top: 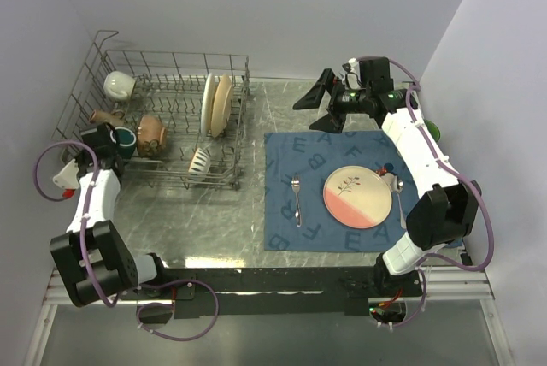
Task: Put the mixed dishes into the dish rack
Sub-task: Place the cup upside down on the dish rack
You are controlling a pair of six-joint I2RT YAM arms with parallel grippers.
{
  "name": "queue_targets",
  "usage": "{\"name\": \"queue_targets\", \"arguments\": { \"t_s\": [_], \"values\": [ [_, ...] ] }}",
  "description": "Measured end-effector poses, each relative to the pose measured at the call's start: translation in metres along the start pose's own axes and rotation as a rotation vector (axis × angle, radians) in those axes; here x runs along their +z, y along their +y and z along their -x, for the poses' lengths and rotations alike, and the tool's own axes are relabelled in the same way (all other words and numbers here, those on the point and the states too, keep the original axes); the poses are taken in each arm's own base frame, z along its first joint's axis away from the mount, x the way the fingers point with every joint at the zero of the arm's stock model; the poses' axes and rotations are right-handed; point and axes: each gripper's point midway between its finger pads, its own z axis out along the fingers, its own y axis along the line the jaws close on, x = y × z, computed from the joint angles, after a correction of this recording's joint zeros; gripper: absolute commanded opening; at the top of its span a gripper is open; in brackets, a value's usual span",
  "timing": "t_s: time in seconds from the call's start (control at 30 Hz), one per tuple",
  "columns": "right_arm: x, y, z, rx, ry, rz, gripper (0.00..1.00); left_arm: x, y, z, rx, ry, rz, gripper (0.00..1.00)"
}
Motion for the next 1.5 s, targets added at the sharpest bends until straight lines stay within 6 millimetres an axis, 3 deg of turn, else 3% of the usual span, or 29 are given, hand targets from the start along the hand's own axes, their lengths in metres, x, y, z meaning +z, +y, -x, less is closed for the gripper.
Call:
{"name": "queue_targets", "arguments": {
  "t_s": [0.3, 0.47, 0.63, 0.93, 1.33, 1.43, 1.5],
  "values": [
    [0.001, 0.000, -0.002, 0.004, 0.005, 0.000, 1.00, -0.002, 0.008, 0.016, 0.011, 0.001, 0.151, 0.01],
    [0.002, 0.001, -0.003, 0.003, 0.007, 0.002, 1.00, -0.002, -0.002, 0.022, 0.020, -0.033, 0.220, 0.01],
    [0.001, 0.002, -0.003, 0.002, 0.006, 0.003, 1.00, 0.014, -0.003, 0.034, -0.001, -0.071, 0.250, 0.01],
    [0.001, 0.002, -0.003, 0.002, 0.007, 0.004, 1.00, 0.041, 0.029, 0.049, -0.042, -0.073, 0.280, 0.01],
    [0.002, 0.003, -0.005, 0.008, 0.018, 0.010, 1.00, 0.067, 0.025, 0.055, -0.066, -0.076, 0.345, 0.01],
    [0.003, 0.001, -0.005, 0.012, 0.024, 0.009, 1.00, 0.073, 0.029, 0.064, -0.070, -0.105, 0.389, 0.11],
    [0.004, 0.001, -0.005, 0.015, 0.026, 0.008, 1.00, 0.077, 0.031, 0.070, -0.073, -0.123, 0.423, 0.12]
  ]
}}
